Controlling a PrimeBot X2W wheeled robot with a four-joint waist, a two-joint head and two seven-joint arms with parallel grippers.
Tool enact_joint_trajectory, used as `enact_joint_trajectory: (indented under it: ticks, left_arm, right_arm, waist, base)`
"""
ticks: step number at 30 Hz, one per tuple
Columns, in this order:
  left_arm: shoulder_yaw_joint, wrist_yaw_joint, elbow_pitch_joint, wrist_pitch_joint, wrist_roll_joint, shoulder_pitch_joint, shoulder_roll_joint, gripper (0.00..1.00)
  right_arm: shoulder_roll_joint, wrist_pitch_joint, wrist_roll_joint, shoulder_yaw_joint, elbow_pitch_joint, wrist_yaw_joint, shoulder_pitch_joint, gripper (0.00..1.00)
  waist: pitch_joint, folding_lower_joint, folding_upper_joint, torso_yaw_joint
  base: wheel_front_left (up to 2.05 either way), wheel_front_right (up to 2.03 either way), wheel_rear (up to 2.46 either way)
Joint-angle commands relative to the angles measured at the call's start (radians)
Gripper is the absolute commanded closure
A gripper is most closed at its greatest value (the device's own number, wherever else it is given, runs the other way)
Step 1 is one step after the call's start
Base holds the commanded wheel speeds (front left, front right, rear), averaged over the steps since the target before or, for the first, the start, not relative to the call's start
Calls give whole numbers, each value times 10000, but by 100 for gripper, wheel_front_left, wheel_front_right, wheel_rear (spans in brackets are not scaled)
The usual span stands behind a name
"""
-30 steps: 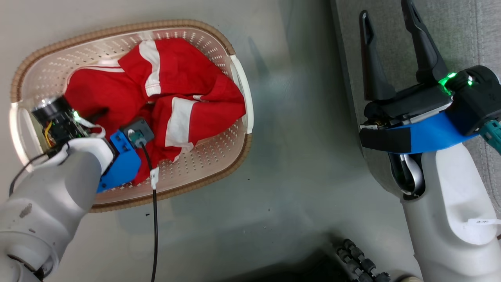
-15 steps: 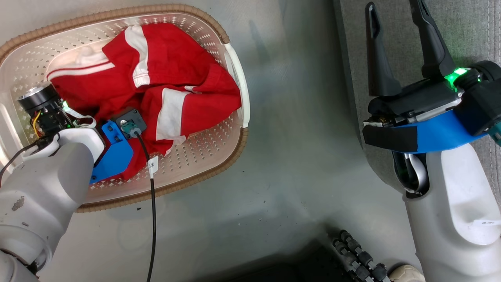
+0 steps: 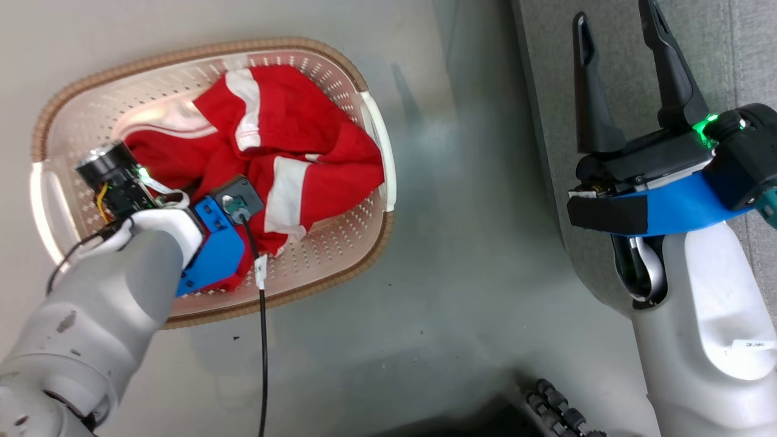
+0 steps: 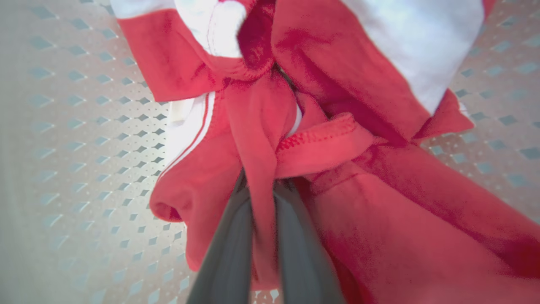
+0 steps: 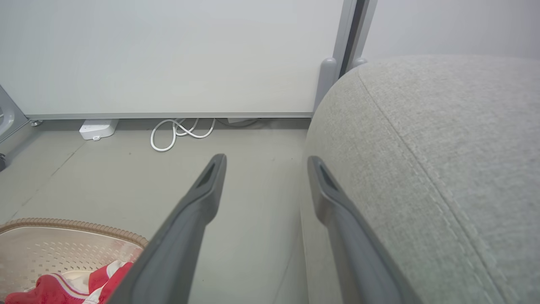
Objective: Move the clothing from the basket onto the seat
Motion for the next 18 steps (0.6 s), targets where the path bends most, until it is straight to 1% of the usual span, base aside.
enact_joint_trajectory:
  ticks: [1,12,18]
  left_arm:
    - [54,-16,2,-83,-67,143,-45,100]
    - [515,-15,-129,-1422,-1211,899,-1010,100]
    - [890,-10,-273,-1946,-1790,1343,-1379,100]
  right_arm:
    - [-35,-11,-72,-34,10,4,141,0]
    - [-37,-11,-433,-278,458,3,794,0]
    - [-37,-11,-610,-377,700,3,1278,0]
  waist:
    - [-265,0,0,151]
    - [-2045,0,0,876]
    - [-3094,0,0,1291]
  base:
    - [0,0,0]
    - [0,0,0]
    - [0,0,0]
